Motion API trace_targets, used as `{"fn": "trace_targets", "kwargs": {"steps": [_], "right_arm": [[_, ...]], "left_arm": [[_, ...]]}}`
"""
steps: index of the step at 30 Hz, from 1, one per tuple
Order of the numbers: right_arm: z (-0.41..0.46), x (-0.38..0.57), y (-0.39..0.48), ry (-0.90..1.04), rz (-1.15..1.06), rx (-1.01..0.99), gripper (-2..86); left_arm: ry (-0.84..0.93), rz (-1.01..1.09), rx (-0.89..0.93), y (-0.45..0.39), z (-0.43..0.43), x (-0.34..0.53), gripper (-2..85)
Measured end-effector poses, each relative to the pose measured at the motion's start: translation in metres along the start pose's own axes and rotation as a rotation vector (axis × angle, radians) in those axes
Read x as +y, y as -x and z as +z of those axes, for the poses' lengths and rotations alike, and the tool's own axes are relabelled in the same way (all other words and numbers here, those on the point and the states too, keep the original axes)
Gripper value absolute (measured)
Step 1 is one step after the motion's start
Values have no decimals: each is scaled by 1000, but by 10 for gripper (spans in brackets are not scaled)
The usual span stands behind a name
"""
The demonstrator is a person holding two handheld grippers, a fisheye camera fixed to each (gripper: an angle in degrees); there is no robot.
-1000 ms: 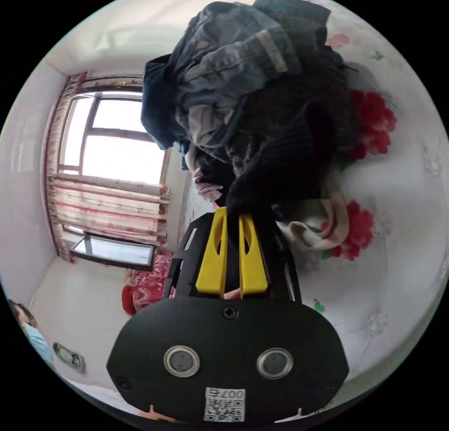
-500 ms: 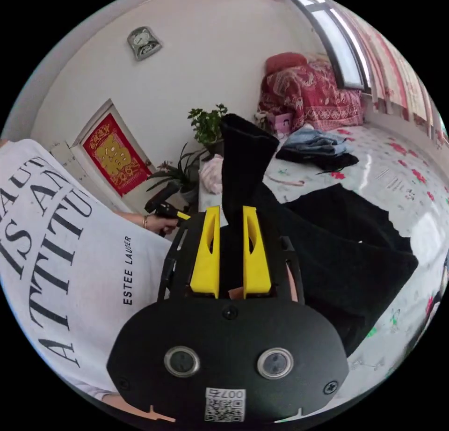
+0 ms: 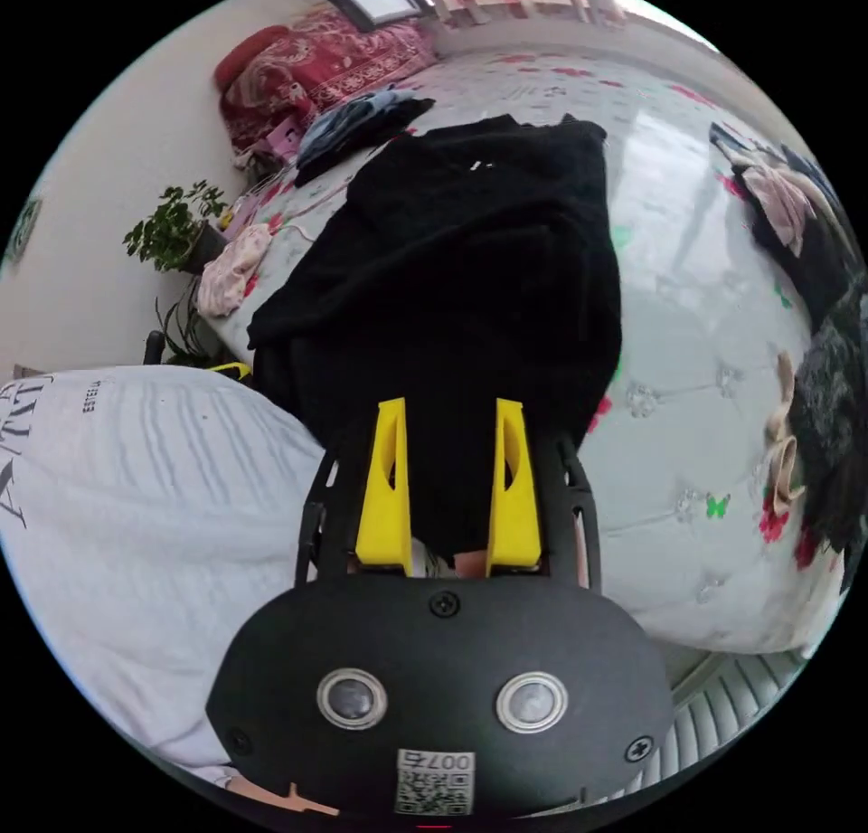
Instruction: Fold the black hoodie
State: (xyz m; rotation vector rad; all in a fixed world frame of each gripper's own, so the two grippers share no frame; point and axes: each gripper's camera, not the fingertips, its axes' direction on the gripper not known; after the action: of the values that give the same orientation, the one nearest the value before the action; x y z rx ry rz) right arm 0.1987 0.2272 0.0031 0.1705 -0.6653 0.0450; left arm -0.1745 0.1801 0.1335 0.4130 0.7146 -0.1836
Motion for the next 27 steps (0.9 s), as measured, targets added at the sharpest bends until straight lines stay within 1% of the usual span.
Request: {"fn": "trace_targets", "kwargs": {"steps": [2, 4, 5, 9, 10, 11, 13, 14, 16, 18, 21, 23, 25, 27], "right_arm": [[5, 39, -23, 16, 159, 11, 112], [15, 62, -30, 43, 238, 26, 114], [23, 73, -32, 66, 273, 20, 114], [54, 83, -27, 141, 311, -27, 112], [58, 82, -22, 133, 321, 20, 108], [62, 79, -18, 156, 309, 66, 103], [66, 73, -14, 197, 290, 119, 90], [67, 70, -14, 222, 268, 124, 76], [64, 68, -18, 219, 258, 40, 47], [56, 68, -26, 191, 280, -12, 29], [32, 74, -38, 75, 308, -111, 18], [14, 79, -51, -15, 345, -211, 19], [10, 79, -57, -4, 361, -202, 26], [5, 77, -59, 4, 372, -68, 41]], "left_arm": [[30, 62, -3, -8, 4, -7, 93], [71, 111, -31, -20, 10, -16, 96], [97, 143, -81, -28, 11, -20, 94], [166, 327, -189, -52, 10, -28, 71], [170, 345, -190, -53, 9, -29, 60], [178, 366, -157, -53, 7, -33, 37], [197, 338, -109, -44, 4, -40, 15], [204, 313, -55, -35, -1, -46, 8], [190, 264, 57, -15, -13, -52, 0], [138, 207, 222, 14, -39, -59, -4], [61, 187, 365, 40, -72, -65, -5], [41, 171, 454, 50, -84, -69, -6], [53, 163, 461, 55, -85, -73, -6], [101, 182, 374, 51, -74, -73, -6]]}}
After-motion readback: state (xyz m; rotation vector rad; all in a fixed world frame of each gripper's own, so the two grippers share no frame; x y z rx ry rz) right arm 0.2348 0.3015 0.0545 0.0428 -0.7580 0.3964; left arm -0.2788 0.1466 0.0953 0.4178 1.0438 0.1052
